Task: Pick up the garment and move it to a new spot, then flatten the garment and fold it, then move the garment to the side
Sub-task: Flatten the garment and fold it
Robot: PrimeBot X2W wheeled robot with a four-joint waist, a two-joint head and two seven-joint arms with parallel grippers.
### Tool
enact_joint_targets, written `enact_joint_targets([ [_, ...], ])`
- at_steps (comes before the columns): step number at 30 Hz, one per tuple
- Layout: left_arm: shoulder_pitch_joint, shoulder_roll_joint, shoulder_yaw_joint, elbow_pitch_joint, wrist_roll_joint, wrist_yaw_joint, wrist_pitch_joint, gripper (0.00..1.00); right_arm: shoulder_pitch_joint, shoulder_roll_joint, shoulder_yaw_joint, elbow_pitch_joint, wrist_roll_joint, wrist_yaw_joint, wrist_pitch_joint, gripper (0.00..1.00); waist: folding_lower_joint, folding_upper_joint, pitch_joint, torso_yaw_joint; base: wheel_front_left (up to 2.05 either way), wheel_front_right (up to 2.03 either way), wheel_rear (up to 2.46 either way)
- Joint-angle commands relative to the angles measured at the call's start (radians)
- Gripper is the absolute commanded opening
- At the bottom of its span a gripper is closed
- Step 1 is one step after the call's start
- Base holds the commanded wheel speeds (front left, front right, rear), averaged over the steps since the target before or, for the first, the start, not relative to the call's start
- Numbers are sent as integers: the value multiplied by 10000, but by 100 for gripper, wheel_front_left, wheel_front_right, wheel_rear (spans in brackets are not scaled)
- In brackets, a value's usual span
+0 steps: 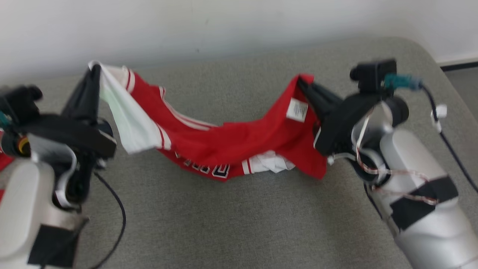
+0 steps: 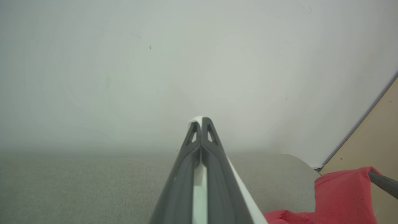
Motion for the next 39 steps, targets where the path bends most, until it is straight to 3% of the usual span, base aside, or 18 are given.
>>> enact_joint_targets([
  [1,-622,72,95,42,-206,-38,231,0,-719,74,40,390,176,-29,-71,0,0,-1,824,-330,0,0,0],
  [11,-3814,292,938,132,-883,244,349,0,-4234,648,-589,2846,-801,-29,-1922,0,0,-1,2019,-796,0,0,0],
  [19,-6359,225,1366,19,-810,187,-1100,0,-6271,1365,-2413,4201,-1887,-30,-4098,0,0,-1,2579,-1025,0,0,0],
  [25,-7616,233,1378,-316,-1139,-68,-2266,0,-7234,1524,-3074,4391,-2723,-30,-5238,0,0,-1,2872,-1201,0,0,0],
  [33,-7807,548,286,-1360,-2447,-115,-3142,0,-7309,1565,-4356,3513,-4626,-30,-5643,0,0,-1,3618,-1145,0,0,0],
  [39,-6394,992,-874,-1516,-3493,-119,-3229,0,-6396,1570,-4142,3086,-5423,-30,-5653,0,0,-1,4275,-964,0,0,0],
])
